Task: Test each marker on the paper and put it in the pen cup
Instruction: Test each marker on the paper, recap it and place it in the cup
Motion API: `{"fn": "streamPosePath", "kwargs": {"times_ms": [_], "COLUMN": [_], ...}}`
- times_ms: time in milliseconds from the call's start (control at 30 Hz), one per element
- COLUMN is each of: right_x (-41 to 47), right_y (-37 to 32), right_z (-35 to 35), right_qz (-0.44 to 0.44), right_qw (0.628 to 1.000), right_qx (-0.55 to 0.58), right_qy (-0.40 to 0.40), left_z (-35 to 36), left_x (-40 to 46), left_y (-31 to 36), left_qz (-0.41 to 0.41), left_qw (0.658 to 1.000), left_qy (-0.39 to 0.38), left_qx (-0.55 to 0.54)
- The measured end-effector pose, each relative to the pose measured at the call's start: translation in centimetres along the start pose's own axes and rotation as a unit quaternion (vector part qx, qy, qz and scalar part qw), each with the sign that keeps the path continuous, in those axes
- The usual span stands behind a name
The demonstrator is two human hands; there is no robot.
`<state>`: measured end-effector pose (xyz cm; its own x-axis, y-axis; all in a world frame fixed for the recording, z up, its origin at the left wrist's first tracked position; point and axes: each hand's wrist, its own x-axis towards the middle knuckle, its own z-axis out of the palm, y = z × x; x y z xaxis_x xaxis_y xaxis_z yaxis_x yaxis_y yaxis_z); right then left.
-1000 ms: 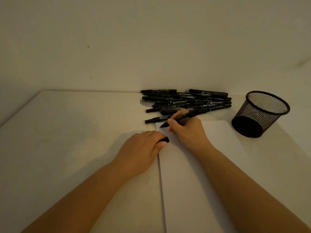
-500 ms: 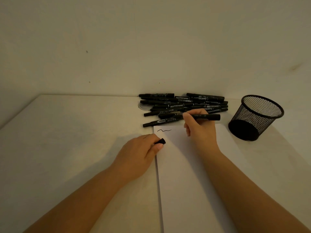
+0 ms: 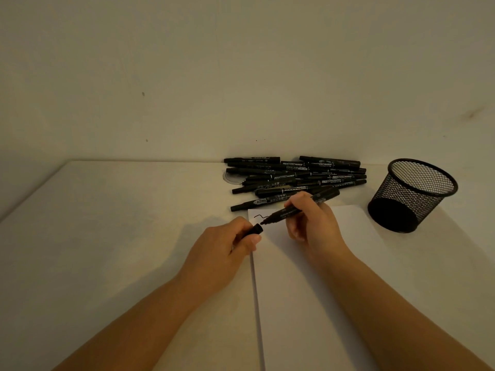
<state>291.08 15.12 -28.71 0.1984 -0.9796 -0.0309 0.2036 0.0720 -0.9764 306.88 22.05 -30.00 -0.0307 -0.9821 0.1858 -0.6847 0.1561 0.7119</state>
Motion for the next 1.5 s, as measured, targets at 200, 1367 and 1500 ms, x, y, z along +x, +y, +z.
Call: {"fn": "streamPosePath", "kwargs": {"times_ms": [200, 1367, 1500], "right_x": [-0.6, -2.7, -2.3], "right_y": [0.0, -0.1, -1.4], "right_z": [0.4, 2.7, 1.9], "right_qz": [-0.042, -0.135, -0.165], "right_qw": [0.994, 0.986, 0.986], "right_qx": [-0.075, 0.063, -0.009], "right_qy": [-0.065, -0.072, -0.023], "left_z": [0.1, 0.8, -0.4], "left_x": [0.1, -1.0, -0.6], "left_y": [-0.1, 1.5, 2.1], "left_qz": [0.011, 0.027, 0.042], "left_qw": [1.0, 0.989, 0.992], "left_qy": [0.003, -0.011, 0.063], "left_qx": [0.026, -0.147, -0.1]}}
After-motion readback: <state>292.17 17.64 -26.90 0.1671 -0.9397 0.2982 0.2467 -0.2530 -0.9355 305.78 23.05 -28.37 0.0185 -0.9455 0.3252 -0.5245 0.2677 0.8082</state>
